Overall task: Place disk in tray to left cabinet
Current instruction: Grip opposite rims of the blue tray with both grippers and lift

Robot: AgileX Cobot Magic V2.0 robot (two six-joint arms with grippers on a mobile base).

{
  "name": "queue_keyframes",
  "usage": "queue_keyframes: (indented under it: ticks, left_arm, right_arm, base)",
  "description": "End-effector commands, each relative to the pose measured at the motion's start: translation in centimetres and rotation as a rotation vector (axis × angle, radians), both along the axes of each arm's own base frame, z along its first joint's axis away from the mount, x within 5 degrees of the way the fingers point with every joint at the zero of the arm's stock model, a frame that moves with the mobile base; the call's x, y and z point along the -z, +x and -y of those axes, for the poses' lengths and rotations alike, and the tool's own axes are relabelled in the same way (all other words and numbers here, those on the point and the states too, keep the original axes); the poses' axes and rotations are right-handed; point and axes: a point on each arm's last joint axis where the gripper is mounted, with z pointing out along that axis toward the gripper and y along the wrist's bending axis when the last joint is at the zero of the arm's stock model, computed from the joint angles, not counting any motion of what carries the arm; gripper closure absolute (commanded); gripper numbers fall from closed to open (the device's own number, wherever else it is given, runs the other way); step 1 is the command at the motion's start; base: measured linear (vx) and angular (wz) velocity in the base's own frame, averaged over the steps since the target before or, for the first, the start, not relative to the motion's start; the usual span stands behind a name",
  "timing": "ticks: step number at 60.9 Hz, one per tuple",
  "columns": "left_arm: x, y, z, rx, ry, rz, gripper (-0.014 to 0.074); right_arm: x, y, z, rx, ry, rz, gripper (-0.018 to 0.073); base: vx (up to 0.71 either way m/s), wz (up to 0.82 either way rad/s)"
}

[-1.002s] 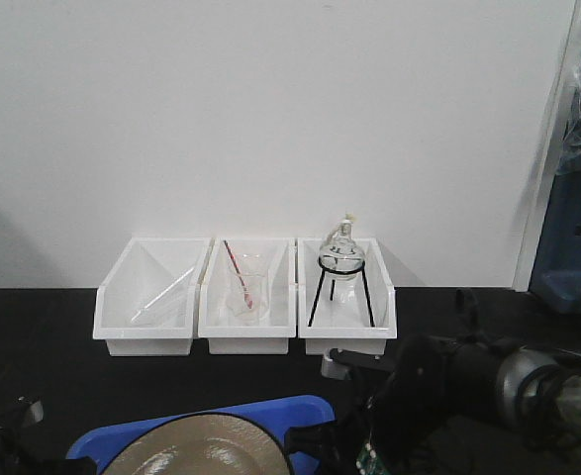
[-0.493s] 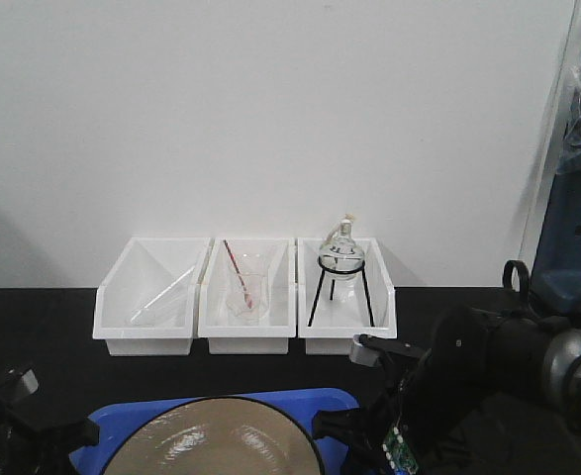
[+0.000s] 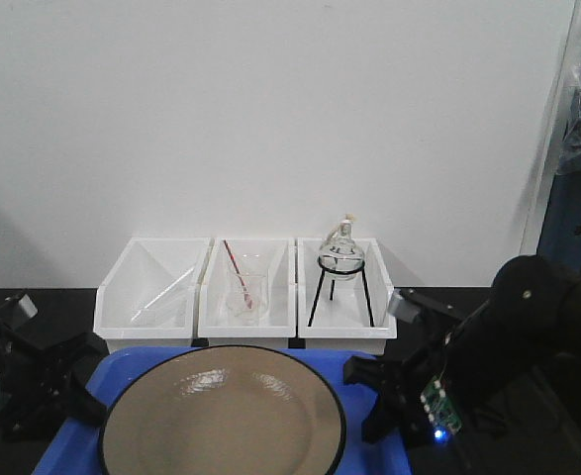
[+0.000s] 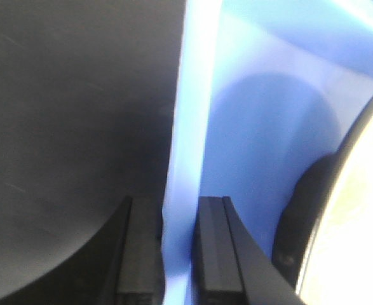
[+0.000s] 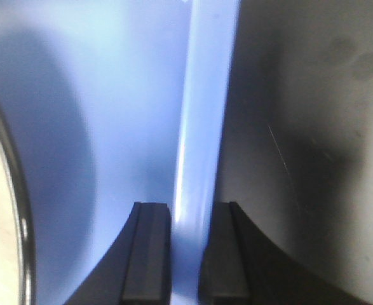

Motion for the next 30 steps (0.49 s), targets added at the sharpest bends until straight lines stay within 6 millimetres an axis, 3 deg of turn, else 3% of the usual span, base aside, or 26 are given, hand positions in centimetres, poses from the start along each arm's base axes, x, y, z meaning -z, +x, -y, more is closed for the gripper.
queue_keyframes:
  ticks: [1,30]
  left_arm:
    - [-5.4,-1.2,2.8,-0.04,-0.277,0.042,0.0597]
    - [-9.5,-3.6,2.7,-0.081,-0.322,0.136,0.0597]
  right_arm:
    - [-5.4,-0.5,-1.0,0.035,0.244,0.058,0.0563]
    - [-11.5,-0.4,-0.5,0.005,0.289,0.134,0.0563]
  base:
    - [0.0,0.0]
    - [0.0,0.0]
